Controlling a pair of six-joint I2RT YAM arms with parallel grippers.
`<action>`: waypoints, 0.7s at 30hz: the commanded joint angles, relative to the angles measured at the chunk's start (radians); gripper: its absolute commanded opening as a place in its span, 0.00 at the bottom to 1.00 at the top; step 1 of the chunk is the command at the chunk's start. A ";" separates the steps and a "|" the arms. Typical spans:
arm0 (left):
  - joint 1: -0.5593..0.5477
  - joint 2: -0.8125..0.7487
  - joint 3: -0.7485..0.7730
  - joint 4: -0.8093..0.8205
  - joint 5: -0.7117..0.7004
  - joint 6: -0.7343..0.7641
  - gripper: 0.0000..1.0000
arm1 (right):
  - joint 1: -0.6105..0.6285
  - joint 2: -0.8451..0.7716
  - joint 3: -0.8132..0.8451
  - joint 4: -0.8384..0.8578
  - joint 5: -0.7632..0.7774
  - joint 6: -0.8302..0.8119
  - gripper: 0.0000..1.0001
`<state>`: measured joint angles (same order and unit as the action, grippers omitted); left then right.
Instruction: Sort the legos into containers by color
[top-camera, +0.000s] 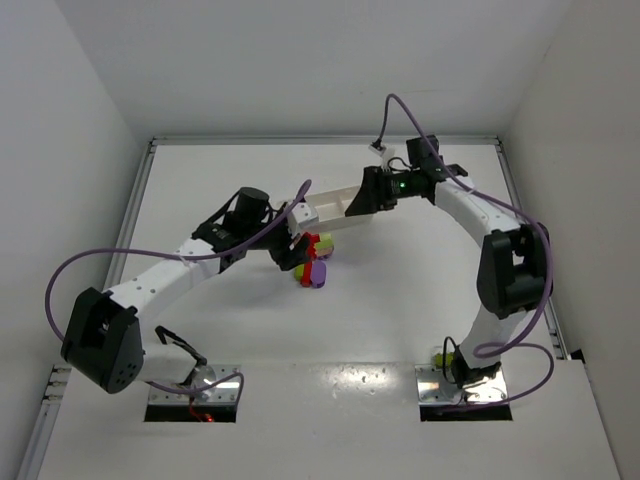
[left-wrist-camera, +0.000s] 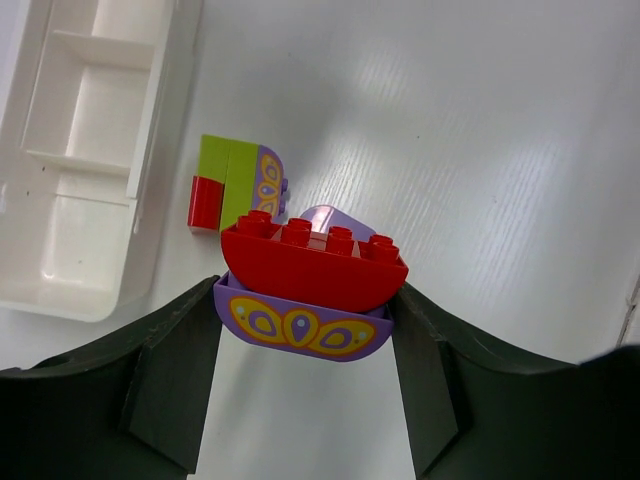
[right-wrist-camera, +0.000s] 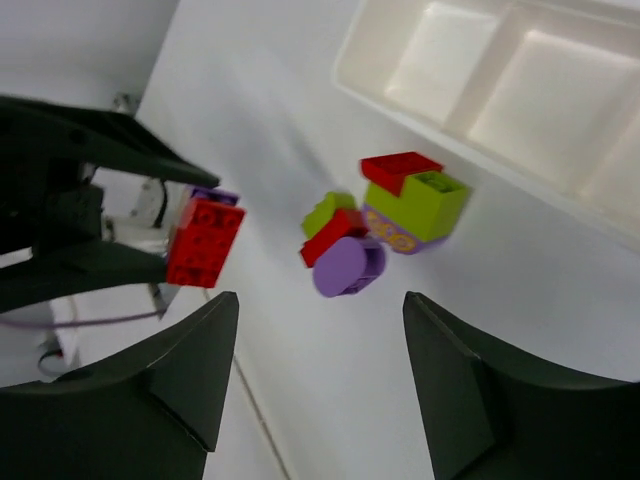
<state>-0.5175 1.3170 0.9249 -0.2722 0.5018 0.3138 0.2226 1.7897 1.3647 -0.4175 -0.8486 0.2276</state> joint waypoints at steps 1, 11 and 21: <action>-0.010 -0.030 -0.012 0.086 0.047 -0.048 0.03 | 0.018 -0.059 -0.029 0.028 -0.177 0.016 0.68; -0.059 0.056 0.067 0.119 -0.049 -0.013 0.03 | 0.184 -0.050 -0.042 0.079 -0.273 0.125 0.72; -0.088 0.067 0.117 0.153 -0.072 -0.033 0.03 | 0.193 0.020 -0.061 0.160 -0.273 0.211 0.72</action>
<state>-0.5819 1.3903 0.9813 -0.1867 0.4309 0.2878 0.4225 1.7905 1.3064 -0.3164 -1.0863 0.4053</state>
